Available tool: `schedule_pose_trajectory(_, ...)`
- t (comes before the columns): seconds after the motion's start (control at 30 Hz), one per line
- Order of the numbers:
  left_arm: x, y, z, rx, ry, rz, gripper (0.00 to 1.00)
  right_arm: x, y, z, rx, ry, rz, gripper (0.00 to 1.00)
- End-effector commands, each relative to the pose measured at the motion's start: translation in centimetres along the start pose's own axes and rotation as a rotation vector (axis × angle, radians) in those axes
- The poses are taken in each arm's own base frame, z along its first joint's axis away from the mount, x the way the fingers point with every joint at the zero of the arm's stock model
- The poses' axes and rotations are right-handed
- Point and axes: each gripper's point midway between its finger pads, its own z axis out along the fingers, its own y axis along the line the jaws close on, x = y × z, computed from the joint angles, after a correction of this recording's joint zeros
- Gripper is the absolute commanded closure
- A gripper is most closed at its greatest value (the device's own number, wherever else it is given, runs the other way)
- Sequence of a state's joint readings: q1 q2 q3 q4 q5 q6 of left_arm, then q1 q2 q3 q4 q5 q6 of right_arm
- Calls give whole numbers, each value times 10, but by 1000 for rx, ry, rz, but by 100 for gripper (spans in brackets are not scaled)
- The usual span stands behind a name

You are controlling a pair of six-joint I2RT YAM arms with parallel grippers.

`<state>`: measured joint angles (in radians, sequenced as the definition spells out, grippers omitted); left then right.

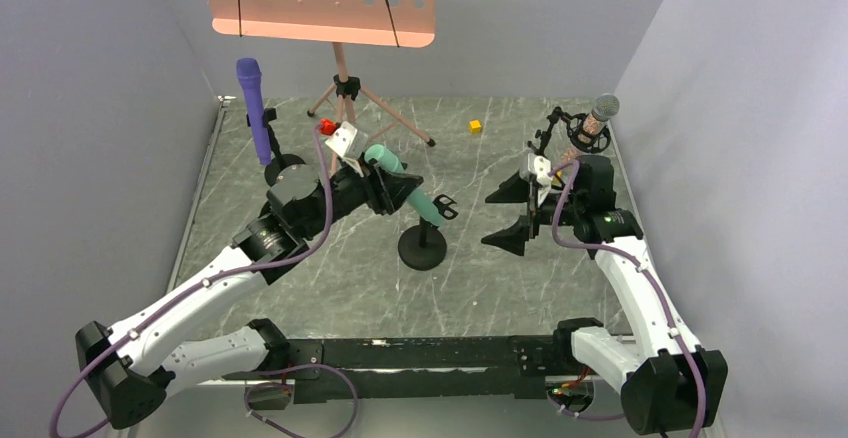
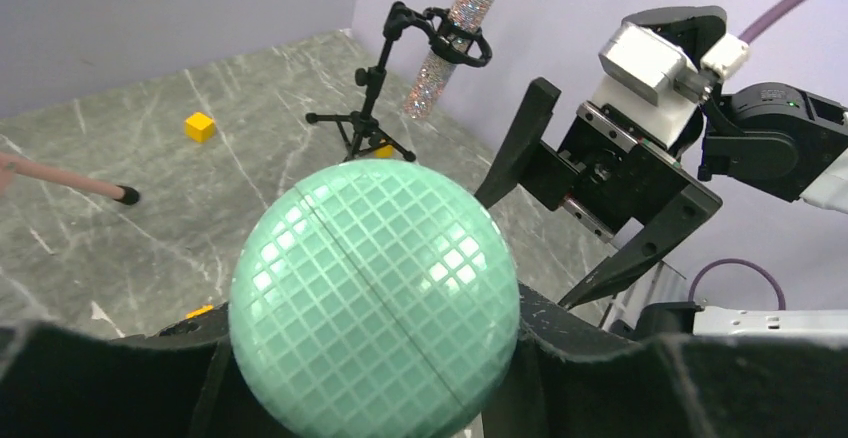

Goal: Attach the microphones to the stand

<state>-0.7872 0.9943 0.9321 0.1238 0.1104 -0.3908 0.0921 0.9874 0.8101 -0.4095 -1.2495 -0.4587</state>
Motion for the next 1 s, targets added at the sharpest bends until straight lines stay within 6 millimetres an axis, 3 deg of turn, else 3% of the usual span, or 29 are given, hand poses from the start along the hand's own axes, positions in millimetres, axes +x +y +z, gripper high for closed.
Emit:
schedule_pose_trajectory(0.0,-42,1,-13,-30,-101,103,100,8,6,2,-91,-21,-223,1)
schedule_pose_trajectory(0.13,-52,4,-16,-41,-113,135,100,12,-6,11,-112,32,-333,17)
schedule_pose_trajectory(0.2,-55,6,-17,-47,-117,142,100,0,-22,18,-102,42,-326,28)
schedule_pose_trajectory(0.27,-58,7,-19,-48,-127,144,100,-10,-38,24,-98,31,-293,52)
schedule_pose_trajectory(0.33,-60,7,-21,-48,-139,143,100,-17,-47,31,-126,20,-255,87)
schedule_pose_trajectory(0.37,-61,7,-21,-48,-143,141,100,-20,-49,36,-144,18,-233,100)
schedule_pose_trajectory(0.6,-64,3,-19,-20,-151,143,100,-17,-55,57,-137,24,-186,100)
schedule_pose_trajectory(0.97,-61,1,-12,2,-152,137,100,0,-55,68,-162,41,-120,100)
